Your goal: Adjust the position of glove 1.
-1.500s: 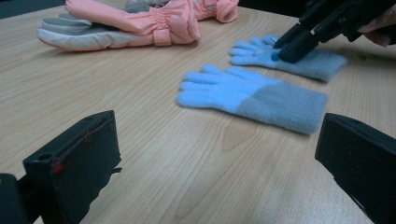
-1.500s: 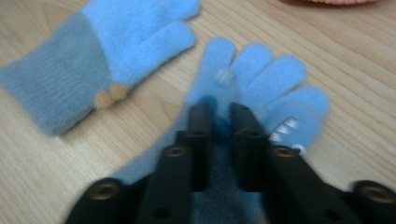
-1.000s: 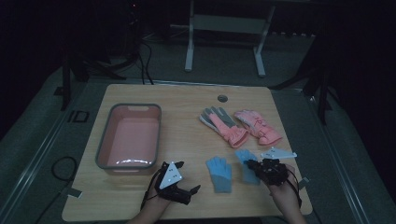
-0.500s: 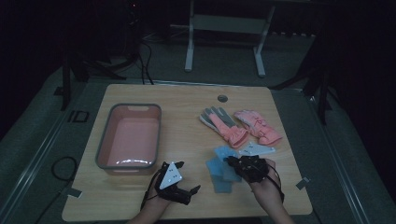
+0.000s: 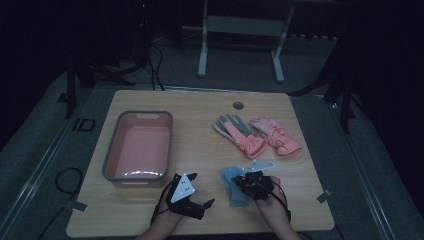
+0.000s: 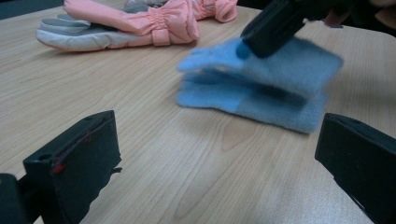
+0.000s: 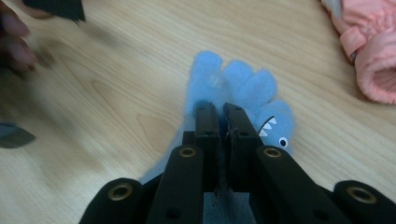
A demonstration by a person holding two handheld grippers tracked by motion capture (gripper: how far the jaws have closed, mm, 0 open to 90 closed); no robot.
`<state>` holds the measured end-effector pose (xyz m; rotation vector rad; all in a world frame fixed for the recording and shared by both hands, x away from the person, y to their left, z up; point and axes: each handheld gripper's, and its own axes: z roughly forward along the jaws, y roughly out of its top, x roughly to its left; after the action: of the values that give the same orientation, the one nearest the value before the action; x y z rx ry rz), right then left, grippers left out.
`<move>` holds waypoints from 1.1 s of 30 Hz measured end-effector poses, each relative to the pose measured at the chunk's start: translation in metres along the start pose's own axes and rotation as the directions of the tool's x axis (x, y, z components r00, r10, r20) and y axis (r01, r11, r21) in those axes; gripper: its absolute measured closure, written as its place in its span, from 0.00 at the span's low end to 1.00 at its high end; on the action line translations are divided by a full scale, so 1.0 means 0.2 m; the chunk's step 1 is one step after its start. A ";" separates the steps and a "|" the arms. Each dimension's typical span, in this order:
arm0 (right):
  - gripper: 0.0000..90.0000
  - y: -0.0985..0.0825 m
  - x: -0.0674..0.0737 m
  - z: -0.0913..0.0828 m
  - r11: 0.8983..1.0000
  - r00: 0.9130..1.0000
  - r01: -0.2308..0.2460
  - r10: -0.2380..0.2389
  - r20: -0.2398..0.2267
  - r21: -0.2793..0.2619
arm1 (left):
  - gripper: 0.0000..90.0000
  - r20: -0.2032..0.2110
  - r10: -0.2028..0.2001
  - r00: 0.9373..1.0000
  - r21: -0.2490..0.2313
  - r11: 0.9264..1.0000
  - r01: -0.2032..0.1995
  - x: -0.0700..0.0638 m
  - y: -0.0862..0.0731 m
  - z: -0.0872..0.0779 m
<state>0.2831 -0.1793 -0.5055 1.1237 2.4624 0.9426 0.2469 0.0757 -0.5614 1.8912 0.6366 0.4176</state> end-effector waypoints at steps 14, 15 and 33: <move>0.91 -0.06 -0.01 0.12 0.998 0.999 0.020 -0.018 -0.042 0.065 | 0.00 0.005 0.001 1.000 0.003 1.000 -0.001 0.00 0.00 0.00; 0.90 -0.06 -0.01 0.12 0.998 0.999 0.019 -0.016 -0.046 0.065 | 0.00 0.004 -0.001 1.000 0.002 1.000 0.001 0.00 0.00 0.00; 0.16 -0.03 -0.14 -0.01 0.996 0.975 -0.044 0.027 -0.219 -0.072 | 0.00 0.064 0.098 0.993 0.068 0.992 -0.102 -0.04 0.02 0.04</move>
<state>0.2968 -0.2044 -0.5079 1.0947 2.5569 1.2199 0.2459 0.0637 -0.5598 2.0021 0.5237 0.4048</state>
